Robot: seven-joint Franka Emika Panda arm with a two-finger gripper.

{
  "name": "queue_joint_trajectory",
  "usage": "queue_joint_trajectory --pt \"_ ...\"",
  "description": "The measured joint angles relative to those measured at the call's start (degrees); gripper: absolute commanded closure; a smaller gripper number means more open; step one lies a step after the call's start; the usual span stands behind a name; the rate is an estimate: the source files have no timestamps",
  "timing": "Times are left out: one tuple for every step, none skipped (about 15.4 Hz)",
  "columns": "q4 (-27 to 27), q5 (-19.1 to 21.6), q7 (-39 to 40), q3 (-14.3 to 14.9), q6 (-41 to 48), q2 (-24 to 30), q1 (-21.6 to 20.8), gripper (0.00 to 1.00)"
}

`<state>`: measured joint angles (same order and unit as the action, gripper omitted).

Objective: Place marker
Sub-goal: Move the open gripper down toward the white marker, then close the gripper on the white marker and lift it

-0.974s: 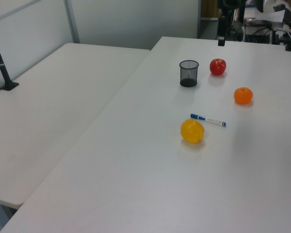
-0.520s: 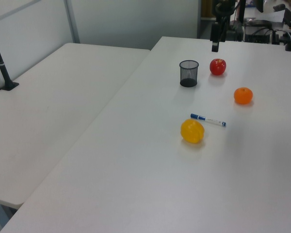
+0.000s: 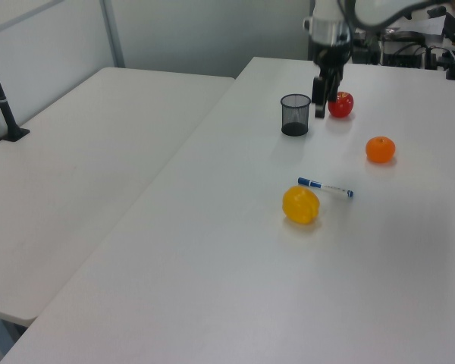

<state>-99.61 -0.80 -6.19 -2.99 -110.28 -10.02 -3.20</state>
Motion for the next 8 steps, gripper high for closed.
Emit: queue_joint_trajectory --pt "-1.0 0.0 0.0 -0.1 -1.7 -1.0 0.0 0.0" --pt "-1.9 0.0 -0.2 -0.1 -3.2 -2.2 -0.1 0.0" --pt "-2.3 0.0 -1.1 -0.2 -4.3 -3.4 -0.1 0.0" --pt "-2.7 -0.1 -2.5 -0.3 -5.6 -4.8 -0.2 0.0" --pt "-2.9 -0.5 -4.0 -0.3 -6.8 -6.2 -0.4 0.0" --pt "-2.9 -1.1 -5.4 -0.3 -7.9 -7.6 -0.8 0.0" --pt "-2.9 -1.8 -6.7 -0.4 -8.9 -8.9 -1.2 0.0" --pt "-2.9 -2.2 -7.6 -0.4 -9.9 -10.1 -1.5 0.0"
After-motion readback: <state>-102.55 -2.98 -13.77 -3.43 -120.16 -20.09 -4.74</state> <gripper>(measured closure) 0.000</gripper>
